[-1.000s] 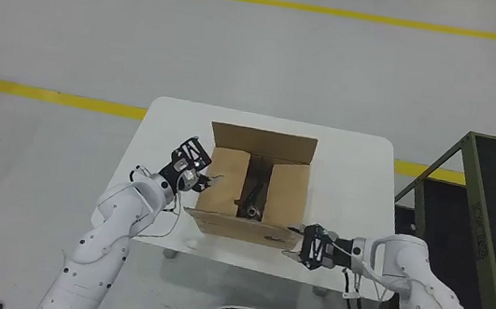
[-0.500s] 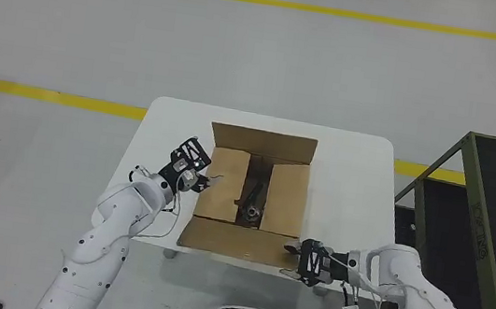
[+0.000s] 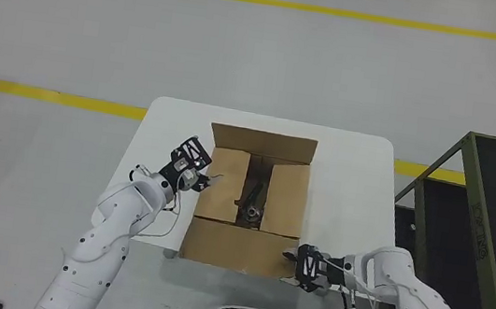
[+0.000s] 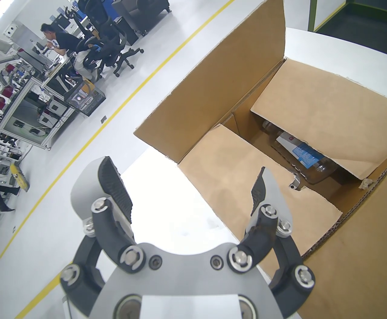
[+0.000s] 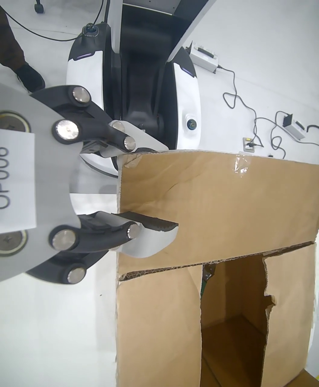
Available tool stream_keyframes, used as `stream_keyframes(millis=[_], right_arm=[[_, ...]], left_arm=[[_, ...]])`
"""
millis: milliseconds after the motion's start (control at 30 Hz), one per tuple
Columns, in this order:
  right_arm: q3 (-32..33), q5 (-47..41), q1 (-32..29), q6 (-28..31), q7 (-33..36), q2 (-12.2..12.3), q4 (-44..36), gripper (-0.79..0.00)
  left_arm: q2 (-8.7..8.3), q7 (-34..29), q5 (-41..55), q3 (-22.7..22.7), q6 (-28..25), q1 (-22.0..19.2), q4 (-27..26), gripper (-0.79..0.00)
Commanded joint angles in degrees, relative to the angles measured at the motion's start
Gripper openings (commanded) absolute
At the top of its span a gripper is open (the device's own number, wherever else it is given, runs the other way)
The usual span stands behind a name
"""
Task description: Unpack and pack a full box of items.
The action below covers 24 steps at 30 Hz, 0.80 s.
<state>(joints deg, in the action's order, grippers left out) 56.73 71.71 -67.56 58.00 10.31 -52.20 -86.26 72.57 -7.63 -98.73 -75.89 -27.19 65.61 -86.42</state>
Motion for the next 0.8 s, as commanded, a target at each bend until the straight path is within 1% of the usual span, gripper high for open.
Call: stream_keyframes(millis=[0,33,100,133,167,200,267,400,467,733,767], right_arm=[[-0.5,0.1,0.4,0.0,-0.1,0.0,0.4,-0.326],[-0.7,0.2,0.6,0.0,-0.2,0.0,0.6,-0.286],[-1.1,0.2,0.9,0.0,-0.4,0.0,0.9,-0.246],[-1.2,0.3,1.0,0.0,-0.4,0.0,1.0,-0.206],[-1.4,0.3,1.2,0.0,-0.5,0.0,1.1,-0.126],[-1.5,0.3,1.3,0.0,-0.5,0.0,1.2,-0.065],[-1.7,0.4,1.6,0.0,-0.8,0.0,1.5,-0.089],[-1.4,0.1,2.1,0.0,-1.7,0.1,0.9,-0.077],[-0.7,0.3,1.9,0.0,-2.3,0.3,0.1,-0.046],[5.6,0.7,-0.7,-0.7,-3.1,1.8,-5.0,-0.055],[6.7,0.7,-1.3,-0.5,-3.1,2.1,-5.7,-0.068]], left_arm=[[-0.05,0.1,0.0,0.1,0.1,-0.1,0.1,0.000],[-0.07,0.0,0.0,0.2,0.1,-0.2,0.1,0.000],[-0.11,0.0,0.1,0.2,0.2,-0.2,0.2,0.000],[-0.14,0.0,0.1,0.3,0.2,-0.2,0.2,0.000],[-0.16,0.0,0.1,0.3,0.2,-0.3,0.2,0.000],[-0.20,0.0,0.0,0.4,0.2,-0.3,0.2,0.000],[-0.27,-0.2,-0.4,0.5,0.3,-0.4,0.2,0.000],[-0.37,-0.1,-0.6,0.7,0.4,-0.4,0.2,0.000],[-0.43,-0.1,-0.7,0.8,0.5,-0.4,0.2,0.000],[-0.57,-0.3,-0.5,0.9,0.8,-0.4,0.1,0.000],[-0.57,-0.3,-0.5,0.9,0.8,-0.4,0.1,0.000]])
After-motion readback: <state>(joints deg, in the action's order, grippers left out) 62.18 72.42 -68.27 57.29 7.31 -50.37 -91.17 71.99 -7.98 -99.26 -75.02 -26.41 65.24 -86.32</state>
